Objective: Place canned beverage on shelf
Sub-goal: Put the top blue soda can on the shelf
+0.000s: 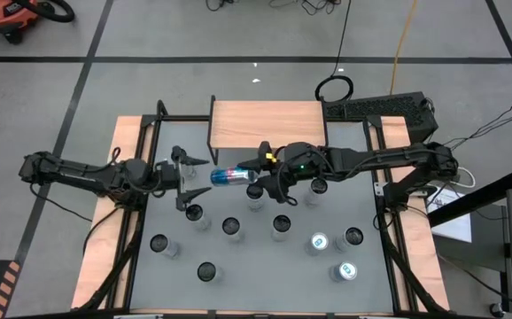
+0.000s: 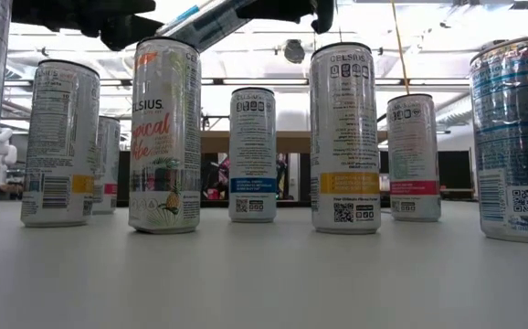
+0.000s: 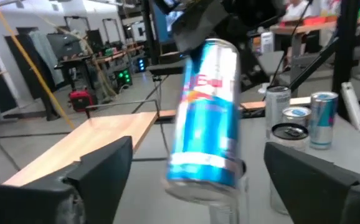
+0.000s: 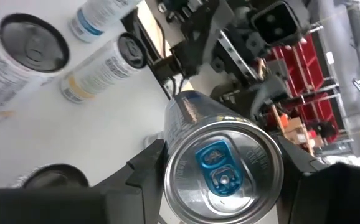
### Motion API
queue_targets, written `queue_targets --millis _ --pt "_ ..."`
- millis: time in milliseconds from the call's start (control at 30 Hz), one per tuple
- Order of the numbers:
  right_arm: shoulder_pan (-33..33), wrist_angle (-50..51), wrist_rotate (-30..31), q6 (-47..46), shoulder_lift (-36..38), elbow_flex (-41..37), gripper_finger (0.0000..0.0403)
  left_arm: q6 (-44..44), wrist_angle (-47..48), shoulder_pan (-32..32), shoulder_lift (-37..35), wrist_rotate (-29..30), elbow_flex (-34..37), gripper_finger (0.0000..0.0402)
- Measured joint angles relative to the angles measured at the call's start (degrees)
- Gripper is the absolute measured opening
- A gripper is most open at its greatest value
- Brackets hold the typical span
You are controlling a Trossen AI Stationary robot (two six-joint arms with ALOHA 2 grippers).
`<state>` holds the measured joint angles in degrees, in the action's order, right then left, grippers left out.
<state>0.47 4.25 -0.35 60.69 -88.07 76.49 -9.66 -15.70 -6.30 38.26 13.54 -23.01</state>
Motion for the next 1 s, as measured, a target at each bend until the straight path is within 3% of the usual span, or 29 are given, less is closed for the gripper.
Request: queue_targets --millis 300,633,1000 --pt "0.0 -0.5 0.0 3.0 0.0 0.0 0.0162 0.2 -0.2 0.0 6.7 -4.5 -2.6 0.0393" --pt "0.0 -3.9 -4.7 6.2 0.0 0.0 0.0162 3.4 -0.5 0.0 9.5 -1.5 -2.7 0.039" --pt "0.0 -2.2 -4.7 5.3 0.0 0.0 0.0162 6.3 -3.2 -0.1 9.5 -4.6 -2.7 0.0296"
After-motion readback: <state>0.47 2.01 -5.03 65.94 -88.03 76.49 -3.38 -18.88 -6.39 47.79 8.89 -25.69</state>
